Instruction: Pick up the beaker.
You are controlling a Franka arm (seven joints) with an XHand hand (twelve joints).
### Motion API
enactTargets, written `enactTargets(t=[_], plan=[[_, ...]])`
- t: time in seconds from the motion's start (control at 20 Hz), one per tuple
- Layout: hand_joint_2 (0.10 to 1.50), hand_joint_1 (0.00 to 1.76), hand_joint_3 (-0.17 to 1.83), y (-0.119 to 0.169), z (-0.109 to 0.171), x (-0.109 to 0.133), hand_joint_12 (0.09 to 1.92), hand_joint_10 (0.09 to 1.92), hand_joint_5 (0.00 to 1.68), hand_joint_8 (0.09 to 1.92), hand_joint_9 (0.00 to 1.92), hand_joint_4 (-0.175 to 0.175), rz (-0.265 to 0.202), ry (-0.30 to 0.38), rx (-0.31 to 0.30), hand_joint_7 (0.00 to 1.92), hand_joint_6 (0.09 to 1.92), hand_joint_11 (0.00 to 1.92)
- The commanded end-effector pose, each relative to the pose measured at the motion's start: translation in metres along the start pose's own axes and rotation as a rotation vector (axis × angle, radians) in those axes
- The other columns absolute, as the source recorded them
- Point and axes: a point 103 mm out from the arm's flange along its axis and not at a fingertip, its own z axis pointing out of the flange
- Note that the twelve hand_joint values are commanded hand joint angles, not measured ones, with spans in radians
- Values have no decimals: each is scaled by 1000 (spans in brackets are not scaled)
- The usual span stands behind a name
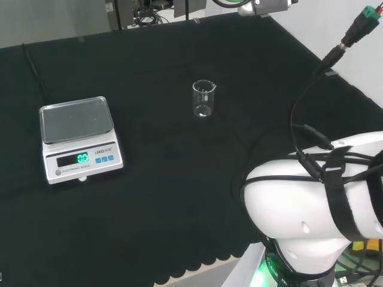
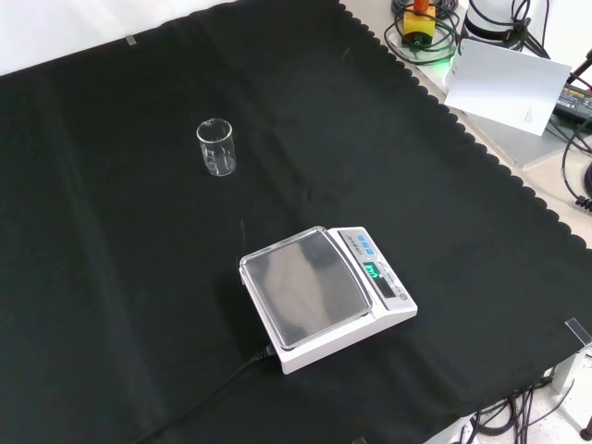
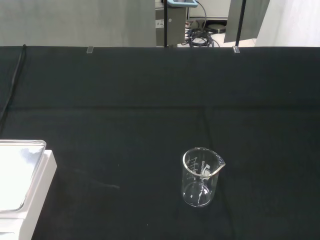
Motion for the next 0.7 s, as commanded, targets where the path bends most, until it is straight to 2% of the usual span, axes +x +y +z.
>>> enactTargets(t=[0.05,0.2,0.4,0.7], plan=[[580,410,462,0,0,0,1456,777,58,673,246,1,1,-14,-8,118,161,33],[646,404,331,1,0,-1,1517,810,97,691,227,1,2,-17,-4,103,87,3],[658,404,307,6,4,-3,1523,815,102,694,224,1,9,-14,0,101,87,0],[662,406,299,48,36,-3,1522,815,95,694,224,2,32,-11,63,98,87,0]])
